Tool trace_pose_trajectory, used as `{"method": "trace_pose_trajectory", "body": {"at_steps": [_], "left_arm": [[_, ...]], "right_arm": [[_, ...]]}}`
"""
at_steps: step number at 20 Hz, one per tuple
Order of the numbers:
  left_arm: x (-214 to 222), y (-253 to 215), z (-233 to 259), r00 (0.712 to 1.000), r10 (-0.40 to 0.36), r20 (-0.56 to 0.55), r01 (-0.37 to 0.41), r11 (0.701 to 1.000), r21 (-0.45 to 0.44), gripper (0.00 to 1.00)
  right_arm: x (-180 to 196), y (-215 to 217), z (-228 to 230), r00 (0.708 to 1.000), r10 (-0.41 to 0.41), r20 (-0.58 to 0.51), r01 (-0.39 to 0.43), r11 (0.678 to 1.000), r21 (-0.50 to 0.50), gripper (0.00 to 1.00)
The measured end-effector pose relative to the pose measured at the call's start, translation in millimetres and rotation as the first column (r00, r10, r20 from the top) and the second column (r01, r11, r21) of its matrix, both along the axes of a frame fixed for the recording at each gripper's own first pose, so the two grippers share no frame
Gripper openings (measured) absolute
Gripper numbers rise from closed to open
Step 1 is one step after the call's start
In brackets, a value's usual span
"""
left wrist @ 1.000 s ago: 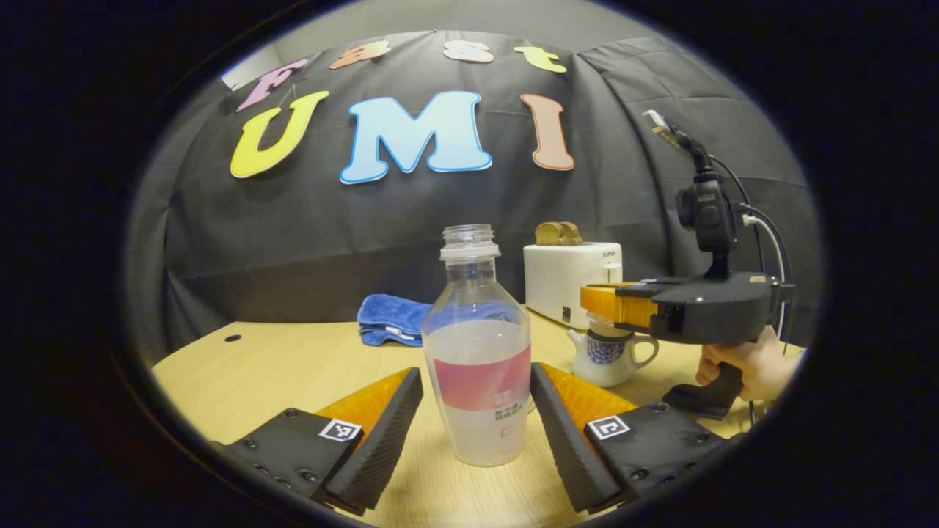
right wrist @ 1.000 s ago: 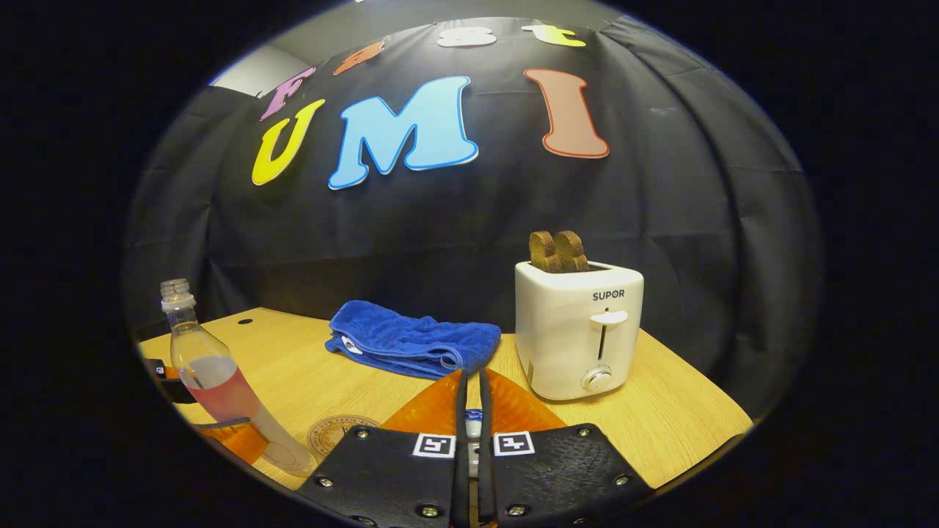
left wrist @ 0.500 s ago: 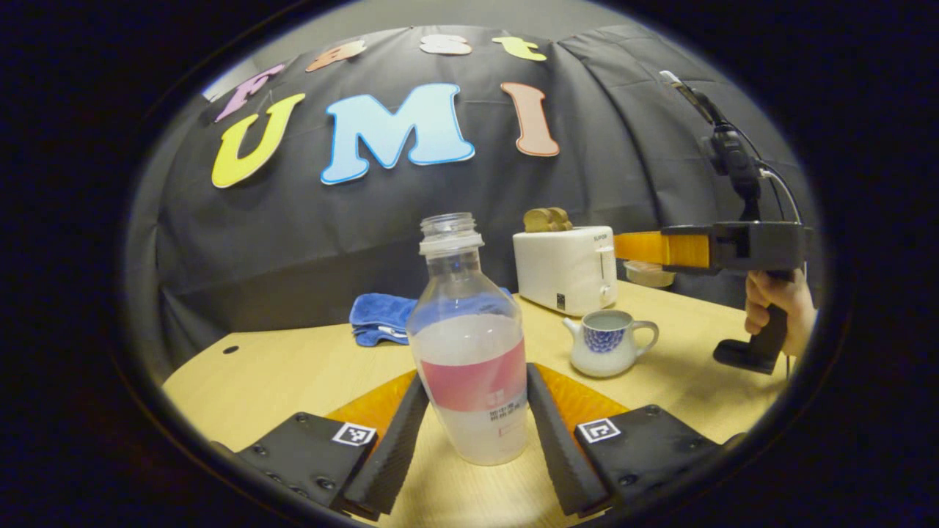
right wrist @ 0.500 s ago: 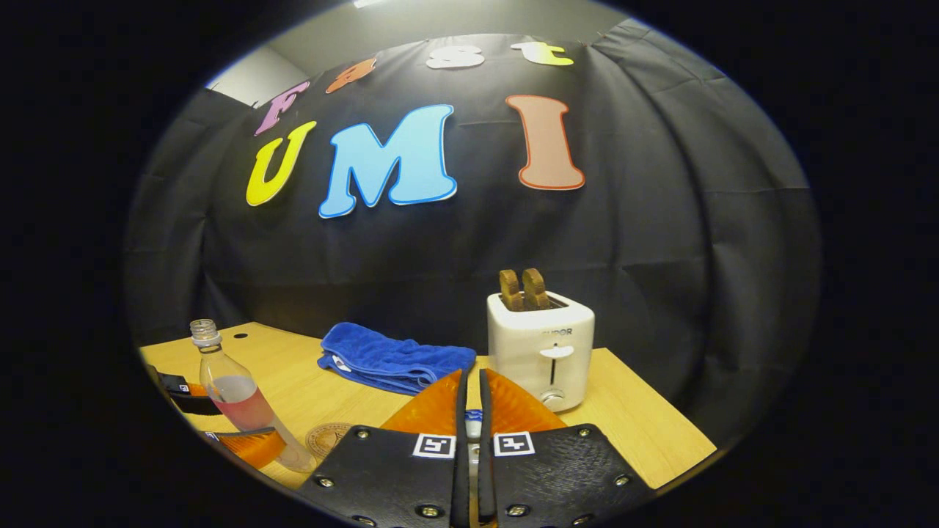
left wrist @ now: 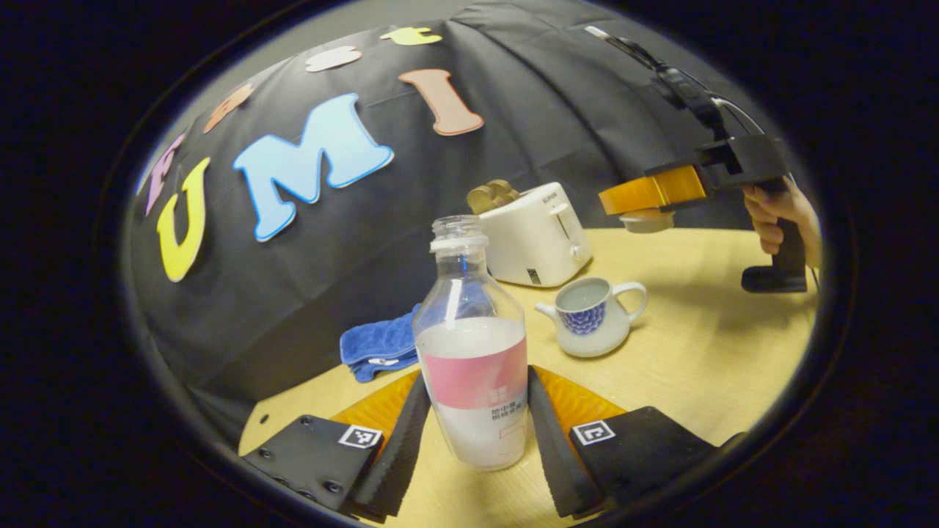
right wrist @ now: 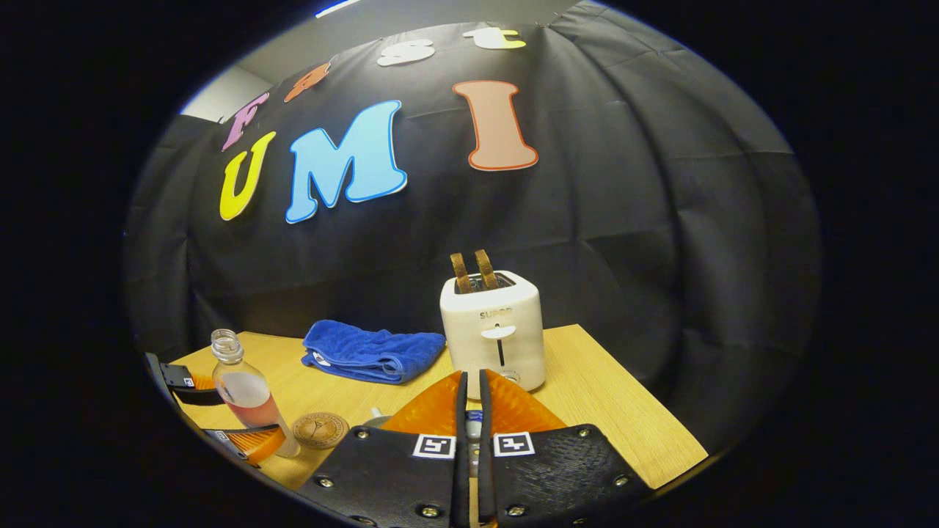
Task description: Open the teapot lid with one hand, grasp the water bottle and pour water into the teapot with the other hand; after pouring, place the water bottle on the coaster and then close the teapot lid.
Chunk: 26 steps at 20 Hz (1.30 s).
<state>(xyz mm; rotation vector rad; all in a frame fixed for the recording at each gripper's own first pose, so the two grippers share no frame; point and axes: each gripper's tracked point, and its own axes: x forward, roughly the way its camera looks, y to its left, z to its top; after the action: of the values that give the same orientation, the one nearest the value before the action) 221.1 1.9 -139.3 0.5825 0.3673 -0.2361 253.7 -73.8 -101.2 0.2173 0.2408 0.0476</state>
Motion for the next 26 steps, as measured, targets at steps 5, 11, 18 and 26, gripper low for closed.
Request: {"method": "trace_pose_trajectory", "body": {"at_steps": [5, 11, 18, 26], "left_arm": [[29.6, -3.1, 6.9, 0.995, -0.098, -0.014, 0.097, 0.934, 0.344, 0.86], [54.4, -5.1, 9.5, 0.973, -0.211, -0.095, 0.226, 0.774, 0.591, 0.86], [65.1, -5.6, 19.3, 0.931, -0.297, -0.215, 0.343, 0.503, 0.793, 0.87], [76.2, -17.4, 22.6, 0.889, -0.335, -0.311, 0.397, 0.23, 0.888, 0.87]], "right_arm": [[5.1, -19.6, -19.4, 1.0, -0.007, -0.03, 0.007, 1.0, 0.017, 0.04], [2.8, -45.7, -30.2, 0.998, -0.058, -0.039, 0.057, 0.998, -0.042, 0.05], [1.1, -47.2, -31.6, 0.997, -0.055, -0.047, 0.052, 0.997, -0.058, 0.05], [0.7, -51.7, -28.7, 0.997, -0.06, -0.046, 0.059, 0.998, -0.032, 0.05]]}}
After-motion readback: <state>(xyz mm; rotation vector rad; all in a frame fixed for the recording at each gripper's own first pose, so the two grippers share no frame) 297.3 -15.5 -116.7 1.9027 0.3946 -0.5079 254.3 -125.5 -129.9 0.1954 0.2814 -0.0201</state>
